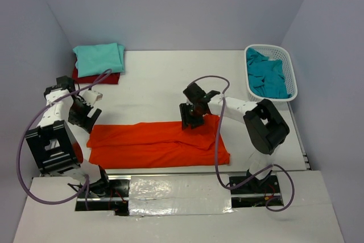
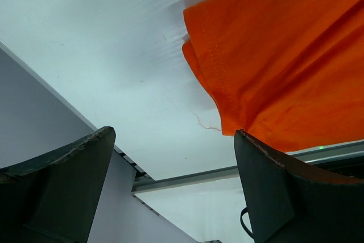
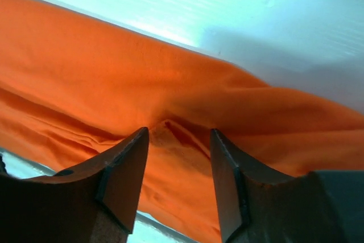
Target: Fold and stack the t-shirts
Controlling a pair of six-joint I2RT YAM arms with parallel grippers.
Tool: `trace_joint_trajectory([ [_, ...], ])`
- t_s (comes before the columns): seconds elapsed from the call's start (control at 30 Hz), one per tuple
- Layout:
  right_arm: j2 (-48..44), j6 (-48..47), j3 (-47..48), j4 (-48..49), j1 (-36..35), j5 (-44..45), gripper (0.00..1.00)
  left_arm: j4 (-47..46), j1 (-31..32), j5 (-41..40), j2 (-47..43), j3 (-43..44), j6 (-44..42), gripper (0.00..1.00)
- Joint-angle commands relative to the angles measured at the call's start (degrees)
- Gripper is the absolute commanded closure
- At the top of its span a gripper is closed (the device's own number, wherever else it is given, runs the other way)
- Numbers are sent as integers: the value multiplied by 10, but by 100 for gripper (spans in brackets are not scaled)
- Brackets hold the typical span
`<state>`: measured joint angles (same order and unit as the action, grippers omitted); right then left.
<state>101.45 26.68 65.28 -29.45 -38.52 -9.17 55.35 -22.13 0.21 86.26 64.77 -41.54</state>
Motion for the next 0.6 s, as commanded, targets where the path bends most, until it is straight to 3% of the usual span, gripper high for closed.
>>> trace_joint_trajectory([
  [0.0, 9, -7, 27, 25, -14, -7, 46, 5, 0, 1, 8, 6, 14, 1],
  [0.07, 16, -3, 22, 32, -19, 0, 50, 6, -1, 1, 15, 8, 15, 1],
  [0.2, 17, 3, 17, 27, -26, -9, 73, 9, 0, 1, 21, 18, 17, 2],
  [0.33, -19, 7, 1, 5, -38, 9, 83, 11, -1, 1, 22, 25, 15, 1],
  [0.43, -49, 14, -17, 1, -48, 4, 100, 12, 0, 1, 29, 36, 21, 2],
  [0.57, -85, 27, -35, -18, -79, 5, 100, 27, 0, 36, 36, 75, 29, 2],
])
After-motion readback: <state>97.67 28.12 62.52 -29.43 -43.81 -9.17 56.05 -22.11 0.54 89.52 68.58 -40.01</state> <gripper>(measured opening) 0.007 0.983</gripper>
